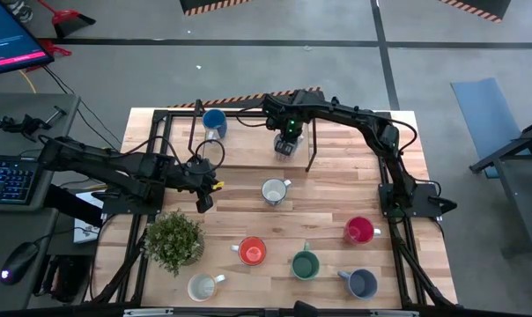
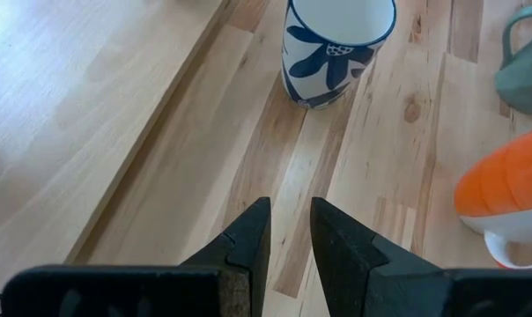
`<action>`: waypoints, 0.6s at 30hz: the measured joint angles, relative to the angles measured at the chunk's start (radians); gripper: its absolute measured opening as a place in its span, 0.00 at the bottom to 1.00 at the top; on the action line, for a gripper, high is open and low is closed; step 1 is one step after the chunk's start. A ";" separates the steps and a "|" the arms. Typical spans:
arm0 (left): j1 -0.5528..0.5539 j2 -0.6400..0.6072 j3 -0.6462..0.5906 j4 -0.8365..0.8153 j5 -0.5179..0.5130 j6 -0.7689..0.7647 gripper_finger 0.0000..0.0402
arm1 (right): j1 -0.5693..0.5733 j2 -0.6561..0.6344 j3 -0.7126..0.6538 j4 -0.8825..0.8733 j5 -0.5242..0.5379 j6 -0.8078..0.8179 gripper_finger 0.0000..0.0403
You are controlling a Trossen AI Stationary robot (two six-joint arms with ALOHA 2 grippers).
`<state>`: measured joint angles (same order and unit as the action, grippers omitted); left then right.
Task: Place coffee mugs
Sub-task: Put the red pattern mug on the shelf
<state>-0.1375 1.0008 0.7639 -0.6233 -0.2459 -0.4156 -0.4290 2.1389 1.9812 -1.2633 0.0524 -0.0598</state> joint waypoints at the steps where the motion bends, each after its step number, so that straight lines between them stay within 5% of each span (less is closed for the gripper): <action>1: 0.000 0.000 0.000 0.000 0.000 0.000 0.18 | 0.000 -0.001 0.000 0.001 0.003 0.000 0.11; 9: 0.000 0.000 0.000 0.000 0.000 0.001 0.18 | 0.000 -0.001 0.012 -0.011 0.049 -0.027 0.23; 18: 0.000 0.000 0.000 0.000 0.000 0.017 0.18 | 0.004 -0.003 0.183 -0.103 0.043 0.006 0.24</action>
<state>-0.1375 1.0008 0.7639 -0.6231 -0.2455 -0.3982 -0.4250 2.1358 2.1643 -1.3668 0.0949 -0.0541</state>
